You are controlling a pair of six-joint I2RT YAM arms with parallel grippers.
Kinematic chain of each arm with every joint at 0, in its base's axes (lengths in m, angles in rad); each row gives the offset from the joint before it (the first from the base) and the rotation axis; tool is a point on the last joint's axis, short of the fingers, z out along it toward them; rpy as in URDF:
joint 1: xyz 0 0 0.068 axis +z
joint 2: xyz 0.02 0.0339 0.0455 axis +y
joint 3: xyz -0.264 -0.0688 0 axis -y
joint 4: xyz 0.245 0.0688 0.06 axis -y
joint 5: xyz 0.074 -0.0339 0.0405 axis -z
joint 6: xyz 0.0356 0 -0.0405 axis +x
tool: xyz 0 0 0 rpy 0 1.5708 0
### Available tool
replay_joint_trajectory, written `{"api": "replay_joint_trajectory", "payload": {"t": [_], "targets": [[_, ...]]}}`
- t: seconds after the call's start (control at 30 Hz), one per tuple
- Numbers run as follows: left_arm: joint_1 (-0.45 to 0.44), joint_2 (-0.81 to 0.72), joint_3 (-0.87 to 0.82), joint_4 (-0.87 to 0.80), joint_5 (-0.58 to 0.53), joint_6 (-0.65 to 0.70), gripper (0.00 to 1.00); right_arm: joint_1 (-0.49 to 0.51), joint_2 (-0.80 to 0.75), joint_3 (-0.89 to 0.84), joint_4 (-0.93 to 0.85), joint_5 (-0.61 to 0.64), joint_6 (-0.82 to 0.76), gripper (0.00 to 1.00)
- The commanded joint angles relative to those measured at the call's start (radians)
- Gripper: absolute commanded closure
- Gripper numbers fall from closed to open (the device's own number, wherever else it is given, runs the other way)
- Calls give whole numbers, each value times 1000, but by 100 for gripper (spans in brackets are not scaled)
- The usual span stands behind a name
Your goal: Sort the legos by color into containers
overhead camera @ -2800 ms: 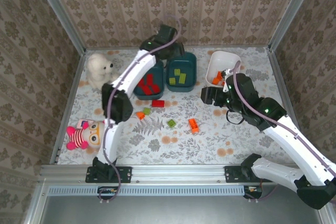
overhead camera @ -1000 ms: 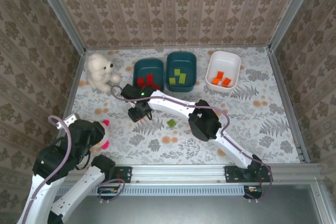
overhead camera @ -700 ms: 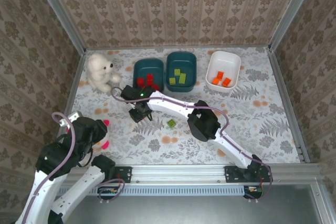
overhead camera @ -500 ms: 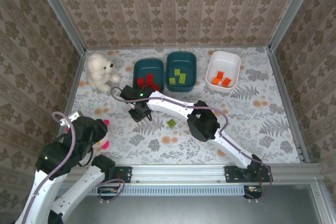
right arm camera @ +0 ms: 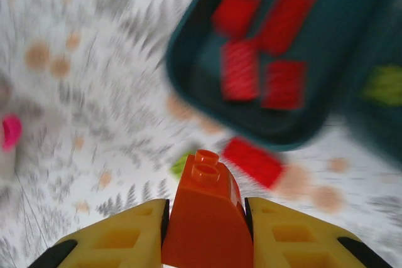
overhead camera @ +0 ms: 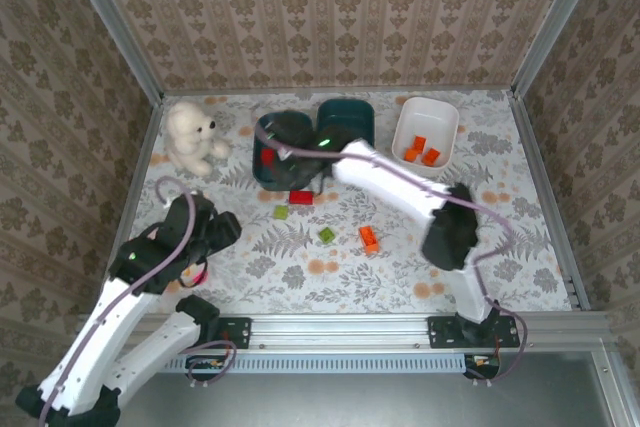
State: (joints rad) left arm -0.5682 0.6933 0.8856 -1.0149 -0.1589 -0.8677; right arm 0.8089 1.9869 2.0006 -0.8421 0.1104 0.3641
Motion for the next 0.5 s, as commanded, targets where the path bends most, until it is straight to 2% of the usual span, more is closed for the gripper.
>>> {"api": "replay_joint_trajectory", "payload": {"t": [0.0, 0.1, 0.2, 0.3, 0.47], "targets": [[-13, 101, -6, 204, 128, 79, 35, -205, -142, -154, 51, 50, 74, 72], [-49, 215, 20, 292, 148, 98, 35, -390, -192, -256, 107, -3, 114, 72], [-81, 311, 54, 351, 146, 101, 35, -539, -146, -268, 150, -60, 150, 72], [-102, 386, 88, 388, 146, 97, 35, -628, -40, -204, 156, -76, 177, 72], [-128, 473, 148, 414, 144, 103, 35, -720, 150, -39, 103, -69, 217, 72]]}}
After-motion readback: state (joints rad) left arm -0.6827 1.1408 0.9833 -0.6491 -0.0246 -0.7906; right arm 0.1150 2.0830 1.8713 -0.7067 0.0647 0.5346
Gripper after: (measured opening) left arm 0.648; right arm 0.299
